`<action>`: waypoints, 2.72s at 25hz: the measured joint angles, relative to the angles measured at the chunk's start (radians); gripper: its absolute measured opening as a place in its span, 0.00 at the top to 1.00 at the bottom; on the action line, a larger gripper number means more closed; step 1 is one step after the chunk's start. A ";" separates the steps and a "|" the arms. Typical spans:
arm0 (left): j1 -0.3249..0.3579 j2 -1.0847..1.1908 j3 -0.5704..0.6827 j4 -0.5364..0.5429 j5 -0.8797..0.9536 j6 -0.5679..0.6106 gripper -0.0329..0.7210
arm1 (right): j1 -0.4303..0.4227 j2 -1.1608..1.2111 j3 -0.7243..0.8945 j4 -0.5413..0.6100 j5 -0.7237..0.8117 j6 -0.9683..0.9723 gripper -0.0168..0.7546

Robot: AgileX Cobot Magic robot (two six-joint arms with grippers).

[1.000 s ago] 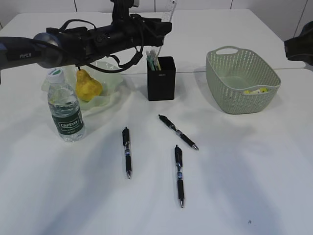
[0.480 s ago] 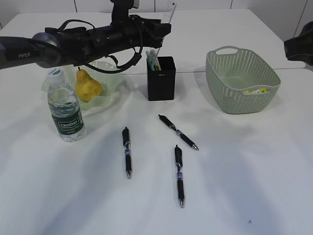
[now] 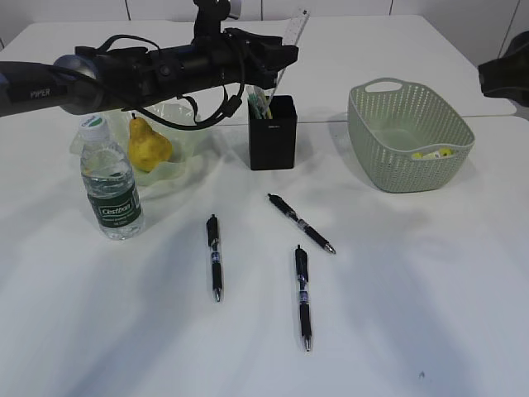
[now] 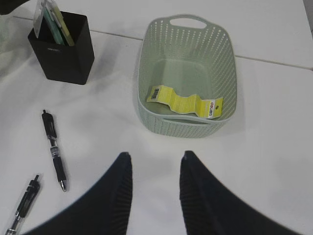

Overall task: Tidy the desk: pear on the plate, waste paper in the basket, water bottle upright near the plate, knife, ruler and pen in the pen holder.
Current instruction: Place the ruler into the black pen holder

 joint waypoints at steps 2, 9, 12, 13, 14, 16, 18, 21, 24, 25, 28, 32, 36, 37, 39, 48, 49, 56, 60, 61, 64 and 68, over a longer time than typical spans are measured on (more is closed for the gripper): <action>0.002 0.000 0.000 0.013 -0.032 -0.006 0.63 | 0.000 0.000 0.000 0.000 -0.002 0.000 0.62; 0.004 0.000 0.000 0.016 -0.050 -0.010 0.63 | 0.000 0.000 0.000 0.000 -0.006 0.000 0.62; 0.004 0.000 0.000 0.010 -0.050 -0.010 0.63 | 0.000 0.000 0.000 0.002 -0.006 0.000 0.62; 0.004 0.000 0.000 0.010 -0.050 -0.010 0.63 | 0.000 0.000 0.000 0.002 -0.006 0.000 0.62; 0.004 0.000 0.000 0.009 -0.050 -0.010 0.63 | 0.000 0.000 0.000 0.004 -0.006 0.000 0.62; 0.004 0.006 0.000 -0.014 -0.052 -0.005 0.63 | 0.000 0.000 0.000 0.004 -0.006 0.000 0.62; 0.004 0.017 -0.001 -0.050 -0.054 0.006 0.63 | 0.000 0.000 0.000 0.005 -0.006 0.000 0.62; 0.004 0.037 -0.001 -0.098 -0.056 0.029 0.63 | 0.000 0.000 0.000 0.005 -0.006 0.000 0.62; 0.004 0.043 -0.001 -0.118 -0.056 0.034 0.63 | 0.000 0.000 0.000 0.005 -0.006 0.000 0.62; 0.004 0.043 -0.001 -0.120 -0.056 0.035 0.63 | 0.000 0.000 0.000 0.006 -0.008 0.000 0.62; 0.004 0.044 -0.001 -0.135 -0.056 0.048 0.63 | 0.000 0.000 0.000 0.007 -0.008 0.000 0.62; 0.004 0.044 -0.001 -0.167 -0.056 0.071 0.63 | 0.000 0.000 0.000 0.007 -0.011 0.000 0.62; 0.004 0.044 -0.001 -0.184 -0.056 0.082 0.63 | 0.000 0.000 0.000 0.007 -0.014 0.000 0.62; 0.004 0.045 -0.001 -0.186 -0.056 0.082 0.63 | 0.000 0.000 0.000 0.007 -0.014 0.000 0.62; 0.004 0.050 -0.001 -0.194 -0.058 0.083 0.63 | 0.000 0.000 0.000 0.007 -0.014 0.000 0.62; 0.004 0.063 -0.001 -0.206 -0.056 0.084 0.63 | 0.000 0.000 0.000 0.007 -0.018 0.000 0.62; 0.004 0.065 -0.001 -0.215 -0.056 0.086 0.63 | 0.000 0.000 0.000 0.007 -0.018 0.000 0.62; 0.004 0.071 -0.001 -0.231 -0.056 0.090 0.63 | 0.000 0.000 0.000 0.007 -0.023 0.000 0.62; 0.004 0.071 -0.001 -0.231 -0.056 0.090 0.63 | 0.000 0.000 0.000 0.008 -0.029 0.000 0.62; 0.004 0.073 -0.001 -0.231 -0.056 0.090 0.63 | 0.000 0.000 0.000 0.008 -0.029 0.000 0.62; 0.004 0.073 -0.001 -0.231 -0.056 0.090 0.63 | 0.000 0.000 0.000 0.008 -0.031 0.000 0.62; 0.004 0.073 -0.001 -0.231 -0.056 0.090 0.63 | 0.000 0.000 0.000 0.008 -0.037 0.000 0.62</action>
